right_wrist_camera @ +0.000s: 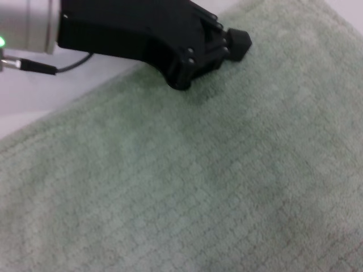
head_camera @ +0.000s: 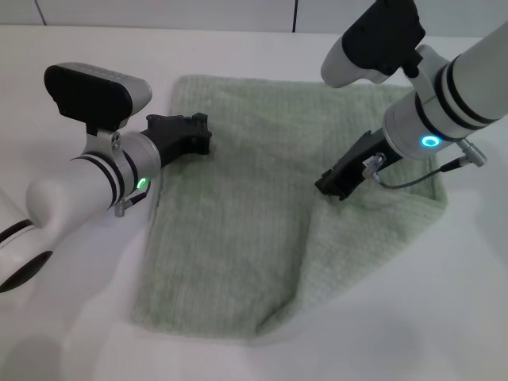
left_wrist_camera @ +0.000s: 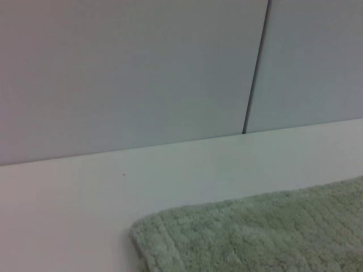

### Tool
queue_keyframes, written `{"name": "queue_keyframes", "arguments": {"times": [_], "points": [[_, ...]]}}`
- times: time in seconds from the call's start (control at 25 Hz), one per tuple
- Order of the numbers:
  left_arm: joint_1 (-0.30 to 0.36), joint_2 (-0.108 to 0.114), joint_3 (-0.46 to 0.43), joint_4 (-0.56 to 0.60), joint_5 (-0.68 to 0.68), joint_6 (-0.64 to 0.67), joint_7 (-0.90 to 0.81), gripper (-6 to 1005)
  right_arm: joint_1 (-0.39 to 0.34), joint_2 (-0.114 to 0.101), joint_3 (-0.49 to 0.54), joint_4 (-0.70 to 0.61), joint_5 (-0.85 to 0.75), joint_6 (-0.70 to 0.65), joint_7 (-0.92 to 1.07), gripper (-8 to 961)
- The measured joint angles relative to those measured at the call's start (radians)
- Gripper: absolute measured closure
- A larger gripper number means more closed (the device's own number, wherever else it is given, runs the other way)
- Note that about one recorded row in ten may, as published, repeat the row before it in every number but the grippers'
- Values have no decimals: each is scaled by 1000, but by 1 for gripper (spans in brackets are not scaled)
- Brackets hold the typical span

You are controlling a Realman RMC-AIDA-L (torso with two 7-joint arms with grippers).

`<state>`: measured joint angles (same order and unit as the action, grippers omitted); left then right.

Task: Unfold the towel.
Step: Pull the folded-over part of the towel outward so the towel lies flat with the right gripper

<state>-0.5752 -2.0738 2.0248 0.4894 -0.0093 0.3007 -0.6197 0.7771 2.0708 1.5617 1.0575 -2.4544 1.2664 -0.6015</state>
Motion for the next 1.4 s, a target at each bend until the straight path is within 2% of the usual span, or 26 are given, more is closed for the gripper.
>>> {"name": "queue_keyframes", "arguments": {"times": [0.6,1.0,1.4], "points": [[0,0,-1,0,0,0,0,1000,-70,3,2,231,-46,119,54,897],[2,1,2,1,0,0,0,1000,-90,3,4,334,-52,190,65,896],[2,1,1,1,0,0,0,1000,-92,3,-1,374,-52,234,76,896]]}}
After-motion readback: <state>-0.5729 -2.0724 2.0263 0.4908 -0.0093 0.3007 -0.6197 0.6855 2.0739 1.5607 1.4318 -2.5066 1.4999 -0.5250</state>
